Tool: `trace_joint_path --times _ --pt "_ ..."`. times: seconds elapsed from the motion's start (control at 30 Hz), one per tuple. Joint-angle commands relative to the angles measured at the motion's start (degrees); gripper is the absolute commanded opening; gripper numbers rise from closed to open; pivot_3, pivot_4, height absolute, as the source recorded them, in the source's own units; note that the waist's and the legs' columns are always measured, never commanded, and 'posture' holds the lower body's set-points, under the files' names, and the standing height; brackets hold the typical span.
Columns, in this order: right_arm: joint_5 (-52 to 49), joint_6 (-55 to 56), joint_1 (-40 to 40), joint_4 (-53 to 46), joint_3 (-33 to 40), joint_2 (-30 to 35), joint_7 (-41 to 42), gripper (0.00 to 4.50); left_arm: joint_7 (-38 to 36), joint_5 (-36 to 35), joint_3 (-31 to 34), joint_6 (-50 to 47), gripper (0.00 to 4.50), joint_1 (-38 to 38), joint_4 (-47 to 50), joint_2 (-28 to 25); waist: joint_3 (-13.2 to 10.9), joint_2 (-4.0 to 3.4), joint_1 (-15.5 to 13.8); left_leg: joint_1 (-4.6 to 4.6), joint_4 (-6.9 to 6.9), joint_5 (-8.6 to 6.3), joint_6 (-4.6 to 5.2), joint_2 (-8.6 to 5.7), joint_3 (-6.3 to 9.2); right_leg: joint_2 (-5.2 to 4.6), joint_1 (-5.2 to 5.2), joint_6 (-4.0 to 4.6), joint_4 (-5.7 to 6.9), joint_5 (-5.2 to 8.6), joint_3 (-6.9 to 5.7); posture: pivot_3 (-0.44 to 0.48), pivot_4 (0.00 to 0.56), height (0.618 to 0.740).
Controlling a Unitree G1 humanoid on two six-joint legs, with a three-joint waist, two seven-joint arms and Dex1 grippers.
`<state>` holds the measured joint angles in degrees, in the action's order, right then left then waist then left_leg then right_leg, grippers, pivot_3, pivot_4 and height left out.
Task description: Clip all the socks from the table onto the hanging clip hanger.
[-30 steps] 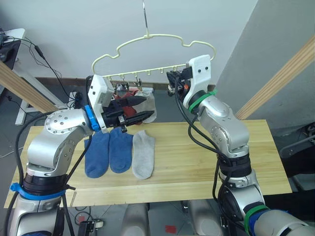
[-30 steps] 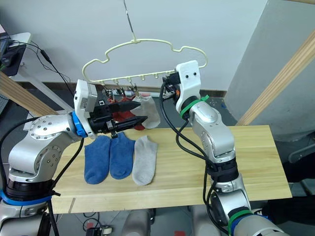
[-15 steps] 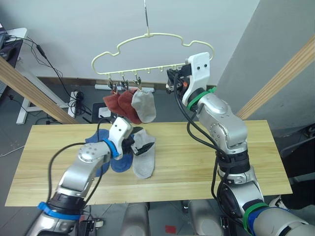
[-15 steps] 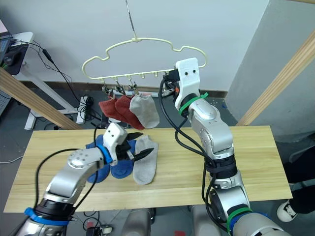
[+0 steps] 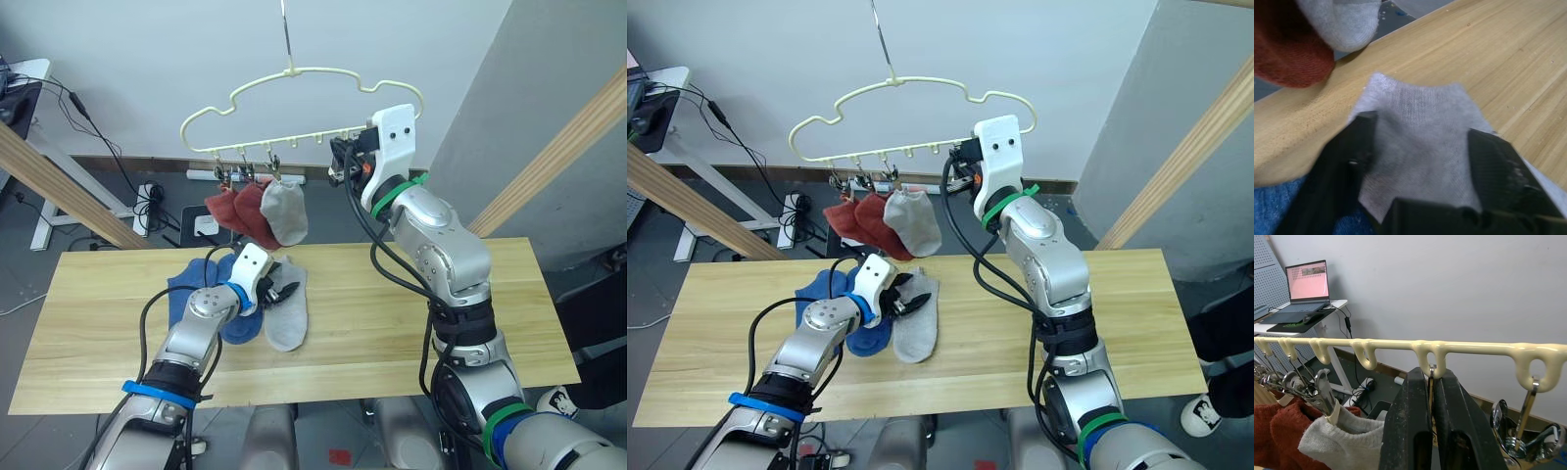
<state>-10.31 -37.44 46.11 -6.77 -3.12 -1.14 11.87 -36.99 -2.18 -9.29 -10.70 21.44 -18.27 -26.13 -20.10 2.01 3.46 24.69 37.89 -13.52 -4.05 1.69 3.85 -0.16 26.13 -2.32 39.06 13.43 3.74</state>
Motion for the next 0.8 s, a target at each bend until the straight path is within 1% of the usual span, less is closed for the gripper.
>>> trace_joint_path --times 0.03,0.07,0.1,0.13,0.27,0.3,0.43,0.5,0.63,0.8 --pt "-0.99 0.93 1.18 -2.89 0.12 -0.57 -0.27 0.0 -1.48 0.1 -0.69 -1.41 1.89 -2.72 -0.08 0.32 0.0 0.0 0.03 0.0 0.0 0.0 0.0 0.0 0.0 0.0 0.0 0.0 0.0 0.0 0.0 -0.078 0.324 0.735" --pt "-0.98 1.0 1.19 -2.88 0.12 -0.57 -0.29 0.0 -1.67 -0.19 -0.41 -1.43 1.74 -2.98 0.32 0.38 0.0 0.0 0.04 -0.01 0.0 0.0 0.0 0.0 0.0 0.0 0.0 0.0 0.0 0.0 0.0 -0.078 0.324 0.735" --pt "-0.99 1.03 1.2 -2.87 0.12 -0.57 -0.3 0.0 -2.0 -0.59 -0.11 -1.55 1.37 -3.23 0.79 0.43 0.0 0.0 0.05 -0.01 0.0 0.0 0.0 0.0 0.0 0.0 0.0 0.0 0.0 0.0 0.0 -0.078 0.324 0.735" --pt "-0.99 1.08 1.2 -2.87 0.09 -0.59 -0.34 0.0 -2.6 -1.17 0.19 -1.53 1.2 -3.52 1.47 0.46 0.0 0.0 0.06 -0.01 0.0 0.0 0.0 0.0 0.0 0.0 -0.01 0.0 0.0 0.0 0.0 -0.079 0.323 0.735" --pt "-1.06 1.14 1.31 -2.89 0.0 -0.65 -0.44 0.0 -6.08 -5.5 1.91 0.18 0.05 -4.16 5.89 1.43 0.0 0.0 0.26 0.0 -0.01 0.0 0.0 0.01 0.01 0.0 0.0 0.0 0.0 0.0 0.0 -0.079 0.323 0.735" --pt "-1.09 1.13 1.34 -2.9 -0.02 -0.66 -0.45 0.0 -6.71 -6.49 2.39 0.73 0.02 -4.14 6.72 1.79 0.0 0.0 0.27 0.0 -0.01 0.0 0.0 0.0 0.01 0.0 0.0 0.0 -0.01 0.0 -0.01 -0.079 0.323 0.735" --pt "-1.3 0.71 1.5 -3.35 0.05 -0.6 -0.45 0.0 -11.1 -12.98 4.28 -2.23 0.02 -1.42 12.74 3.18 0.0 0.0 0.15 0.05 0.0 0.0 0.0 0.01 0.06 0.0 0.01 0.0 -0.02 0.0 -0.06 -0.079 0.323 0.735" --pt "-1.53 0.32 1.56 -3.69 0.16 -0.51 -0.39 0.0 -12.15 -14.41 4.5 -3.06 0.02 0.59 14.42 3.19 0.0 0.0 0.15 0.05 0.0 0.01 0.0 0.0 0.06 0.0 0.0 0.0 -0.02 0.0 -0.06 -0.079 0.323 0.735" --pt "-2.89 -1.35 1.46 -4.69 0.17 -0.63 0.37 0.0 -11.75 -16.28 5.57 -2.93 0.02 5.17 15.22 4.68 0.0 0.0 0.29 0.05 0.02 0.01 0.01 0.0 0.06 0.01 -0.01 0.0 -0.02 -0.01 -0.05 -0.079 0.323 0.735" --pt "-5.23 -3.93 0.74 -6.29 -0.39 -0.92 1.21 0.0 -10.05 -16.71 6.46 -3.5 0.02 8.36 14.73 6.26 0.0 0.0 0.98 0.05 -0.02 0.01 0.01 0.0 0.06 0.01 0.0 0.0 -0.02 -0.01 -0.06 -0.092 0.32 0.735"
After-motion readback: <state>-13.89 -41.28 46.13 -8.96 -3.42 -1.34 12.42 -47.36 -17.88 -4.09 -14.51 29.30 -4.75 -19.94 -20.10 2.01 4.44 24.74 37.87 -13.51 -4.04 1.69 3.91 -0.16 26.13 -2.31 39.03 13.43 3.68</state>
